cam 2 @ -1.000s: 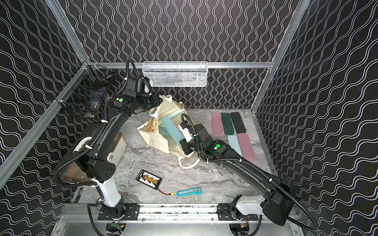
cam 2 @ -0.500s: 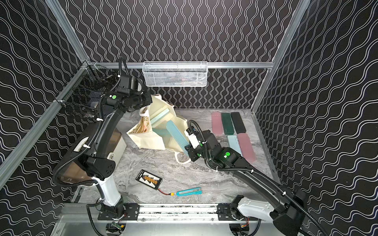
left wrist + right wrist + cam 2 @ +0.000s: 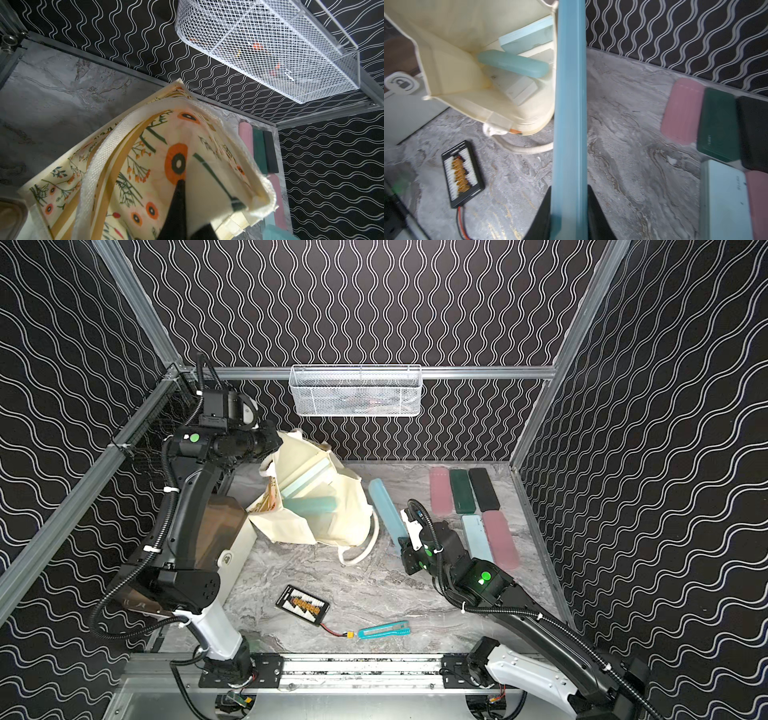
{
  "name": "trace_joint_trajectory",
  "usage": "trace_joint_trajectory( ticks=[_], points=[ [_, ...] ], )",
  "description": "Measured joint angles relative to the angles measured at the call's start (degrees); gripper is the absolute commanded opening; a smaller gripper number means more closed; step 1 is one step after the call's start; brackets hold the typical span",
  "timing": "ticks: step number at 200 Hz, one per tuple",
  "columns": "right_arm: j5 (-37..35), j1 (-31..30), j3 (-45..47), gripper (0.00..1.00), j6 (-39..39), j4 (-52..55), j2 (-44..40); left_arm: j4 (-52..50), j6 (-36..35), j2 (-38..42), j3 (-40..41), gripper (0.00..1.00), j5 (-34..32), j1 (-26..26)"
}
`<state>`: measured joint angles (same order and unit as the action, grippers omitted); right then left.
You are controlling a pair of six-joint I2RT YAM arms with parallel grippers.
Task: Take out the pencil case from the canvas bag
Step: Place the pencil case at the center of the board.
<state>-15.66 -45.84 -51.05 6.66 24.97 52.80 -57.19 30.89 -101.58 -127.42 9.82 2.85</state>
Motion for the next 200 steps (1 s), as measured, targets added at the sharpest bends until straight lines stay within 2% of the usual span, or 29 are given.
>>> trace_joint_trajectory(
  ticks=[31, 75, 133, 200],
  points=[
    [-8.3, 0.2, 2.0, 0.05, 1.2, 0.7, 0.4, -1.3, 0.6, 1.9, 0.2, 0.0, 2.0, -1.1],
    [-16.5, 2.8, 3.2, 0.06, 3.2, 3.1, 7.0, -3.2, 2.1, 5.6, 2.4, 0.0, 2.3, -2.6],
    [-14.4, 13.0, 7.6, 0.08, 2.5, 3.8, 11.9, -6.9, 3.9, 6.3, 2.3, 0.0, 1.3, -2.7],
    [-14.0, 16.6, 7.0, 0.07, -1.5, 3.0, 21.6, -7.3, 4.0, 6.8, 2.8, 0.0, 1.4, -2.7]
  ],
)
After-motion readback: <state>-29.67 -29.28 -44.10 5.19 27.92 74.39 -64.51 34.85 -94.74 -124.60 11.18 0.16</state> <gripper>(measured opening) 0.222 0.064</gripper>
